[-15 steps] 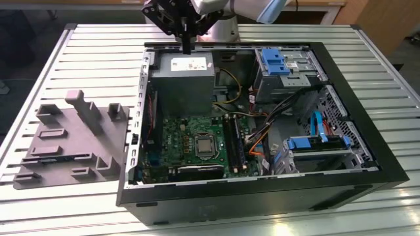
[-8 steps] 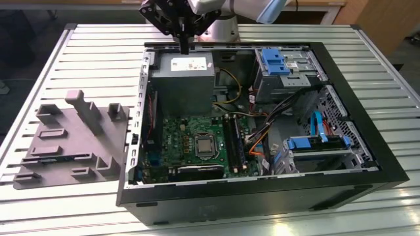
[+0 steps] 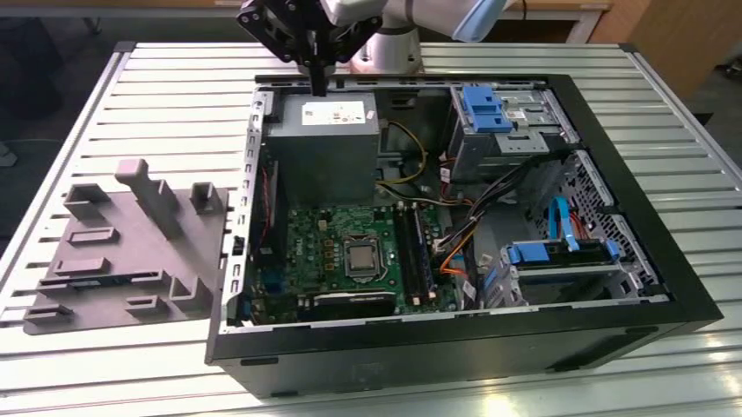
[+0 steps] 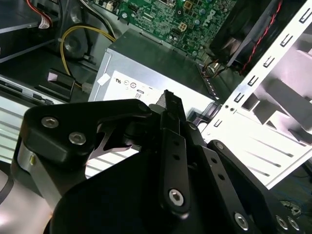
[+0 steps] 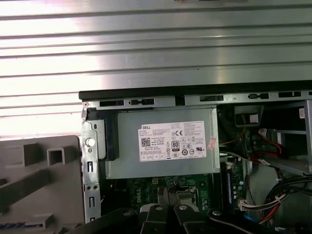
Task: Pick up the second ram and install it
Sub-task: 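Reach for the second ram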
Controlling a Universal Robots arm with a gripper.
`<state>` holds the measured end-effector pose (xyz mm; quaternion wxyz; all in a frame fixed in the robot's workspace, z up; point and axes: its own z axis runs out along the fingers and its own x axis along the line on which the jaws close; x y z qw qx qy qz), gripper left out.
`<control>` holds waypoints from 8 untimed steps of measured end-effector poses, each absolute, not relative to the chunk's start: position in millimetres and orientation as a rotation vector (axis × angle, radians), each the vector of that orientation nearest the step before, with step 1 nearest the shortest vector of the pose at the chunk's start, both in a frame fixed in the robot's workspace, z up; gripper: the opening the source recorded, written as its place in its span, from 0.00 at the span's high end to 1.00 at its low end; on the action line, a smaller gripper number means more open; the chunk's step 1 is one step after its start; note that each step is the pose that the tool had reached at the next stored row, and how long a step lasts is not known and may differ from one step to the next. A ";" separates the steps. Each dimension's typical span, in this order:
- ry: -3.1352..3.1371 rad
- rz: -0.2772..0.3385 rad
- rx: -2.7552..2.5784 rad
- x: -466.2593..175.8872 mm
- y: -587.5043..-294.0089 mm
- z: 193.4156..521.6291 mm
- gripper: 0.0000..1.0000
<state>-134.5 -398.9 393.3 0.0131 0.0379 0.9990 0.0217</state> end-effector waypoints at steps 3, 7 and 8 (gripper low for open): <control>3.112 0.068 0.118 -137.4 -398.9 393.3 0.89; 3.112 0.068 0.118 -141.4 -398.9 393.3 0.89; 3.113 0.068 0.118 -142.2 -398.9 393.3 0.89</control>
